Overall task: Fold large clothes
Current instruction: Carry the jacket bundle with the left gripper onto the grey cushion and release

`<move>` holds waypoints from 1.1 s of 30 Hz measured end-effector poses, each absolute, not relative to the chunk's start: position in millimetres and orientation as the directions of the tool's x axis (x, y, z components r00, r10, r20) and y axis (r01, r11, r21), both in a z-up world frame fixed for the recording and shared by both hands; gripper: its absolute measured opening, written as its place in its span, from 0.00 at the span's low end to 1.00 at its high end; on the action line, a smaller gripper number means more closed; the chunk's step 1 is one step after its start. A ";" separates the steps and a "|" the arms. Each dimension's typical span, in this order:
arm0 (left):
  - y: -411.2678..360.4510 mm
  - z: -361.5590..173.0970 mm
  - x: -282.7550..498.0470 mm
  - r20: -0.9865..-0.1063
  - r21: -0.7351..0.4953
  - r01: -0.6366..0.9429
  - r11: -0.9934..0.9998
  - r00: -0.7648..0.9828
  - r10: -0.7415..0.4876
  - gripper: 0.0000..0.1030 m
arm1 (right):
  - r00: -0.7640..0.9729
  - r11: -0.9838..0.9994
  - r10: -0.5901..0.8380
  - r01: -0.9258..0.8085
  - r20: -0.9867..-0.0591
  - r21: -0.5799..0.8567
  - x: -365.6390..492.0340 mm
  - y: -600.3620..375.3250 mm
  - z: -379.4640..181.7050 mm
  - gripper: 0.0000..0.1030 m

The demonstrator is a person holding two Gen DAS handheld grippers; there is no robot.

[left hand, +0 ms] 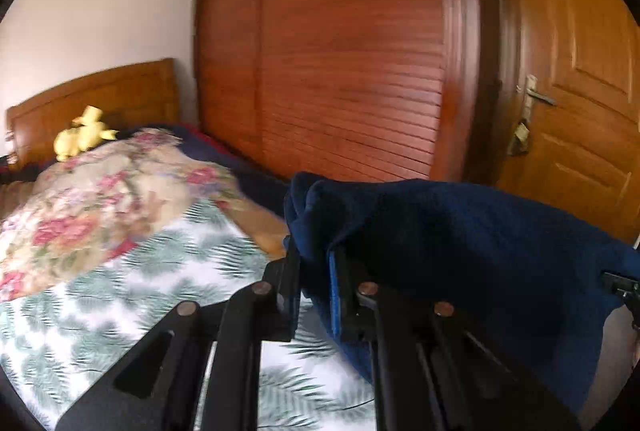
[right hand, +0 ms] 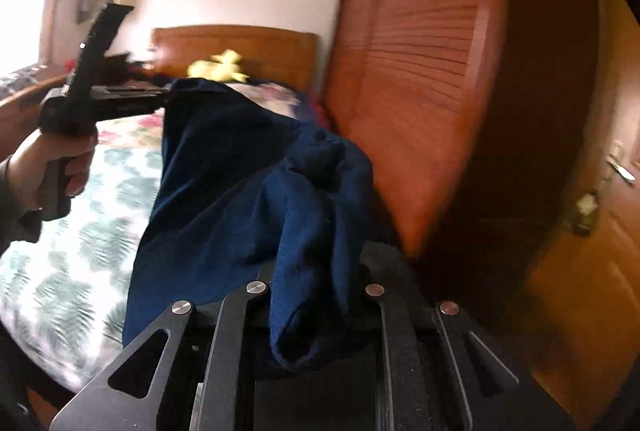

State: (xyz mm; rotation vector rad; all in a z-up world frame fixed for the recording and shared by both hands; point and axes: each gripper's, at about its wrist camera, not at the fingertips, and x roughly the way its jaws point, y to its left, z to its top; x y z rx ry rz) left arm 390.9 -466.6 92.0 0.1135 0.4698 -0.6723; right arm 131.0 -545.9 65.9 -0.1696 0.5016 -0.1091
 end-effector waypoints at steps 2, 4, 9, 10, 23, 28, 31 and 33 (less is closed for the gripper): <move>-493.5 76.2 392.9 -0.486 -0.054 0.642 0.765 0.652 -0.582 0.07 | 0.854 0.977 -0.183 0.102 -0.486 -0.189 124.5 -568.0 58.7 0.13; -519.0 57.1 396.8 -0.526 -0.062 0.656 0.752 0.619 -0.583 0.07 | 0.827 0.970 -0.230 0.152 -0.514 -0.190 122.6 -590.8 41.2 0.13; -543.6 36.2 396.9 -0.567 -0.012 0.662 0.750 0.613 -0.550 0.10 | 0.760 0.965 -0.262 0.218 -0.594 -0.147 127.0 -624.7 1.2 0.15; -547.2 35.0 396.3 -0.578 0.016 0.660 0.751 0.619 -0.532 0.10 | 0.750 0.960 -0.278 0.237 -0.600 -0.149 128.4 -625.4 -5.5 0.18; -450.2 39.0 330.6 -0.558 0.047 0.699 0.713 0.611 -0.562 0.18 | 0.806 0.956 -0.293 0.263 -0.514 -0.132 116.6 -604.9 8.0 0.53; -396.6 57.0 292.3 -0.546 0.053 0.702 0.710 0.616 -0.568 0.23 | 0.746 0.964 -0.235 0.263 -0.623 -0.048 146.8 -609.4 -22.3 0.53; -363.8 66.1 270.4 -0.526 0.052 0.689 0.723 0.634 -0.566 0.27 | 0.717 0.959 -0.242 0.280 -0.653 -0.047 152.1 -606.1 -38.1 0.53; -341.5 72.3 254.2 -0.511 0.063 0.675 0.735 0.654 -0.557 0.29 | 0.724 0.956 -0.255 0.289 -0.640 -0.054 149.2 -602.4 -33.8 0.53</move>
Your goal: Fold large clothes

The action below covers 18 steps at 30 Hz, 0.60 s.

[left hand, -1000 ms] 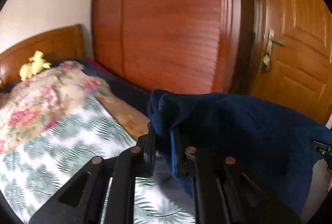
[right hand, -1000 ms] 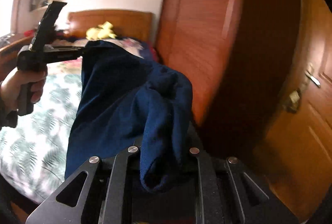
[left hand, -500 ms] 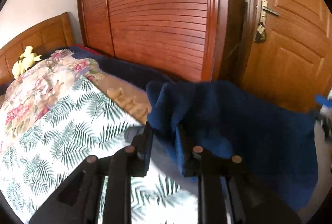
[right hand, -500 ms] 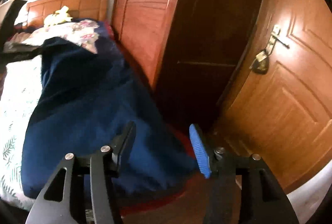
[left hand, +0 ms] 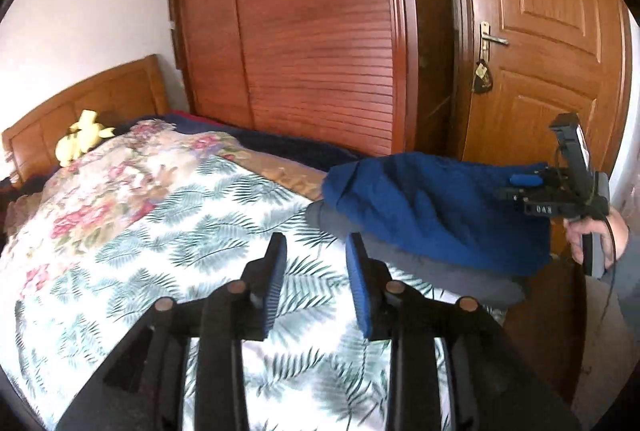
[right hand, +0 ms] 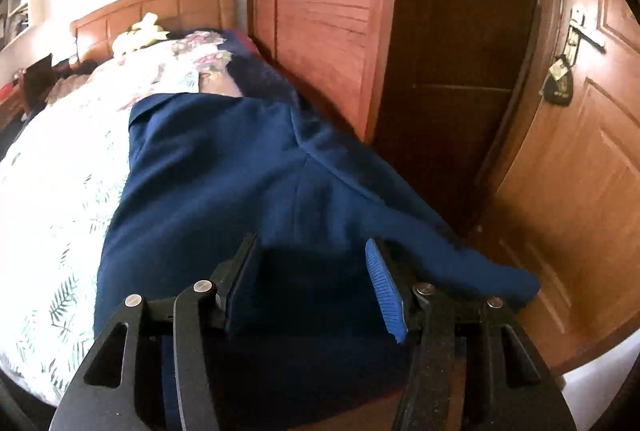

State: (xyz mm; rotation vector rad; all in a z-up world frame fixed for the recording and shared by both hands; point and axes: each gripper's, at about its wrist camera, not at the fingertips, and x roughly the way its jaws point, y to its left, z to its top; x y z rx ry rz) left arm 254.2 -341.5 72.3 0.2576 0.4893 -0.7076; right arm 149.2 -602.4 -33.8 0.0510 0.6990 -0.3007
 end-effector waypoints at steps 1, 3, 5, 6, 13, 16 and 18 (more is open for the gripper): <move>-328.1 75.5 244.0 -0.502 0.066 0.667 0.742 0.665 -0.553 0.29 | 0.733 0.956 -0.255 0.290 -0.631 -0.050 146.6 -598.6 -31.2 0.53; -311.2 79.1 232.8 -0.494 0.068 0.654 0.754 0.679 -0.544 0.30 | 0.755 0.958 -0.254 0.284 -0.605 -0.046 139.2 -585.1 -21.4 0.53; -293.0 81.9 218.7 -0.491 0.091 0.626 0.775 0.705 -0.512 0.31 | 0.780 0.963 -0.241 0.267 -0.577 -0.041 130.9 -567.6 -7.5 0.53; -285.0 82.5 213.6 -0.489 0.105 0.608 0.787 0.720 -0.491 0.31 | 0.790 0.966 -0.230 0.256 -0.568 -0.034 129.4 -559.0 -3.1 0.53; -230.8 73.6 184.0 -0.513 0.053 0.536 0.842 0.738 -0.437 0.31 | 0.848 0.991 -0.107 0.132 -0.519 0.012 116.2 -473.6 21.7 0.72; -203.3 61.5 173.4 -0.526 0.021 0.510 0.860 0.737 -0.425 0.31 | 0.856 0.997 -0.052 0.077 -0.515 0.026 113.7 -432.3 23.2 0.77; -190.5 53.5 168.6 -0.535 0.001 0.488 0.873 0.737 -0.412 0.31 | 0.859 0.999 -0.015 0.032 -0.512 0.025 111.6 -403.0 21.2 0.79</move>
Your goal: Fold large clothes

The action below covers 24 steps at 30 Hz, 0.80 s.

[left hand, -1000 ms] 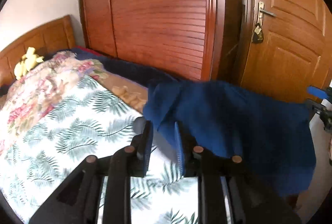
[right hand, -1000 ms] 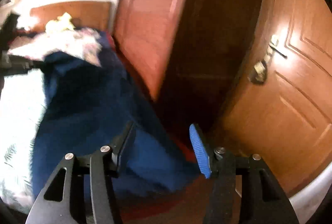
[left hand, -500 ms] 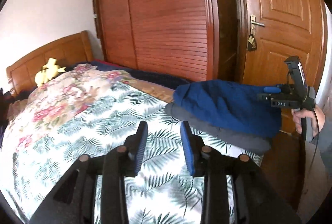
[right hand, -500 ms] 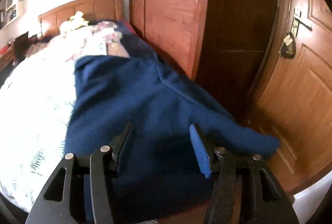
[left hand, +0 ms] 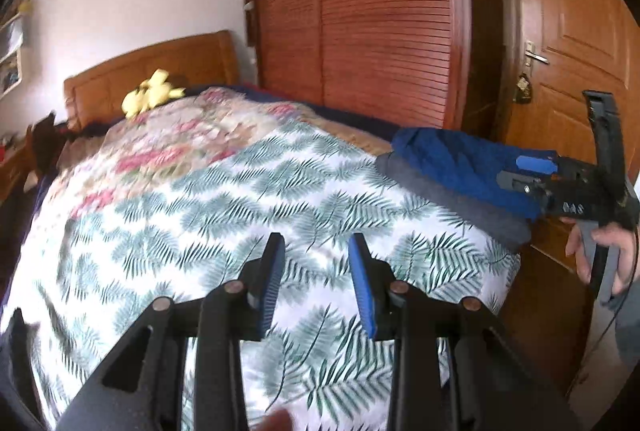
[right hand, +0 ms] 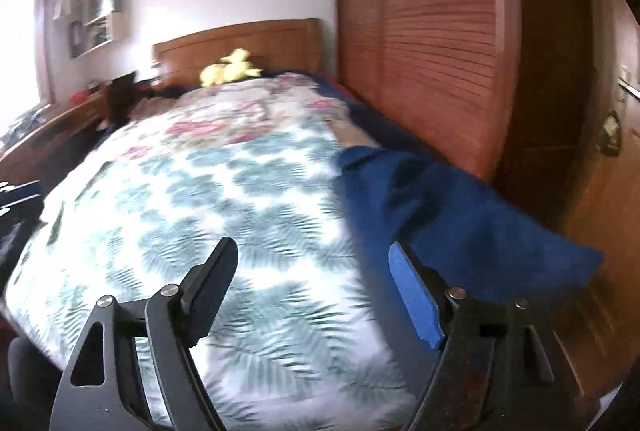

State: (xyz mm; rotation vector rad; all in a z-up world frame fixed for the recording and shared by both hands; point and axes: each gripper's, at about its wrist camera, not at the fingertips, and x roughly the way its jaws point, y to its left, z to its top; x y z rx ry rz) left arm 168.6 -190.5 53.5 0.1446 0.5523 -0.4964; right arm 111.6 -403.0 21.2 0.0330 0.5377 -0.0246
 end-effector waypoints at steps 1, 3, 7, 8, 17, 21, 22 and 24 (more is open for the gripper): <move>-182.0 49.2 165.9 -0.540 -0.016 0.480 0.877 0.734 -0.412 0.31 | 0.859 1.000 0.001 0.014 -0.511 0.025 110.4 -389.6 19.5 0.80; -164.9 41.1 159.5 -0.548 -0.041 0.461 0.886 0.731 -0.406 0.31 | 0.859 0.999 0.039 -0.024 -0.510 0.035 108.1 -362.4 14.7 0.80; -126.1 26.7 137.7 -0.555 -0.015 0.356 0.934 0.774 -0.304 0.31 | 0.856 0.995 0.104 -0.086 -0.506 0.059 104.8 -309.7 3.1 0.81; -116.6 24.7 131.9 -0.551 -0.010 0.329 0.944 0.786 -0.280 0.31 | 0.855 0.994 0.113 -0.093 -0.506 0.064 104.6 -301.2 1.0 0.81; -24.9 12.2 82.8 -0.519 -0.034 0.090 0.995 0.849 -0.095 0.31 | 0.843 0.971 0.241 -0.203 -0.481 0.130 89.6 -211.3 -11.4 0.81; -1.5 12.6 66.2 -0.491 -0.015 0.021 1.000 0.871 -0.026 0.31 | 0.848 0.960 0.278 -0.241 -0.450 0.140 78.4 -183.3 -6.9 0.81; 4.5 12.2 61.7 -0.485 -0.015 0.009 1.000 0.874 -0.015 0.31 | 0.850 0.956 0.292 -0.255 -0.438 0.142 74.9 -175.6 -4.7 0.81; 10.7 12.5 56.6 -0.477 -0.010 -0.007 1.000 0.879 0.001 0.31 | 0.855 0.953 0.304 -0.271 -0.421 0.137 69.1 -164.6 -2.1 0.81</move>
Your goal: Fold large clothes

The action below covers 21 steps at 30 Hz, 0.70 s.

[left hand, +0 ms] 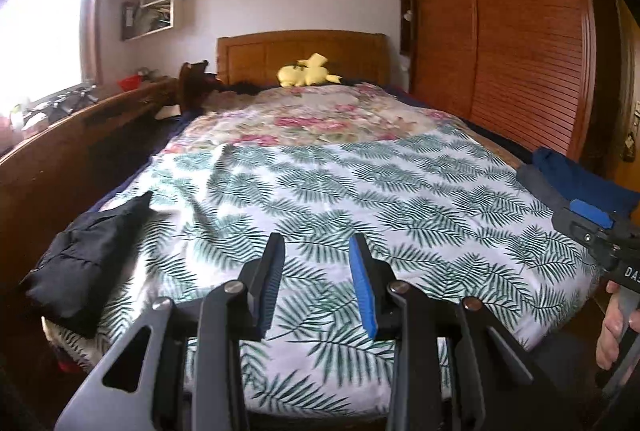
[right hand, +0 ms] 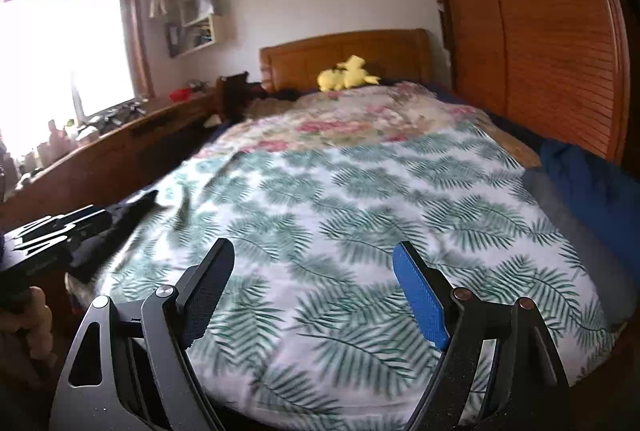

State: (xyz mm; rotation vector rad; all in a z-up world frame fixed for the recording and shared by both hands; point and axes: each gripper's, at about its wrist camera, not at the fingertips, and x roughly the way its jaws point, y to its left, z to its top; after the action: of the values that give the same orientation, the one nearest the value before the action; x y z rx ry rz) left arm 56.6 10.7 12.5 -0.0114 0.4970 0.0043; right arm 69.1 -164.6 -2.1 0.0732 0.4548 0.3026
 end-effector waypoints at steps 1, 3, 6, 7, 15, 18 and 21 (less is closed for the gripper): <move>14.5 11.5 53.3 -0.471 -0.004 -0.018 1.000 0.882 0.014 0.31 | 0.859 0.952 0.307 -0.279 -0.410 0.128 65.4 -157.6 0.0 0.81; 18.8 10.4 49.7 -0.465 0.000 -0.031 1.000 0.885 0.027 0.31 | 0.861 0.949 0.314 -0.291 -0.400 0.119 61.9 -150.0 2.9 0.81; 24.7 8.5 47.4 -0.458 0.000 -0.044 0.999 0.888 0.039 0.31 | 0.860 0.945 0.325 -0.306 -0.393 0.111 59.1 -140.6 5.2 0.81; 26.1 8.0 46.6 -0.456 0.003 -0.047 0.999 0.889 0.043 0.31 | 0.860 0.944 0.328 -0.310 -0.391 0.109 58.4 -138.7 5.7 0.81; 33.6 6.4 43.6 -0.452 -0.025 -0.044 0.999 0.891 0.028 0.31 | 0.862 0.946 0.321 -0.311 -0.391 0.092 56.9 -131.2 5.8 0.81; 34.5 8.7 41.4 -0.447 -0.033 -0.045 0.998 0.894 0.025 0.31 | 0.863 0.947 0.319 -0.309 -0.390 0.091 57.0 -131.6 5.3 0.81; 35.1 9.5 40.1 -0.445 -0.037 -0.045 0.998 0.895 0.024 0.31 | 0.864 0.948 0.317 -0.306 -0.390 0.093 57.9 -132.2 4.9 0.81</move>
State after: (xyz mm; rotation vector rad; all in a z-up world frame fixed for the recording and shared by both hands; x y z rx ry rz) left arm 40.1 35.1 9.5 -0.0465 0.4605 0.0358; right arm 57.9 -132.2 4.9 0.0286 0.4134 0.3264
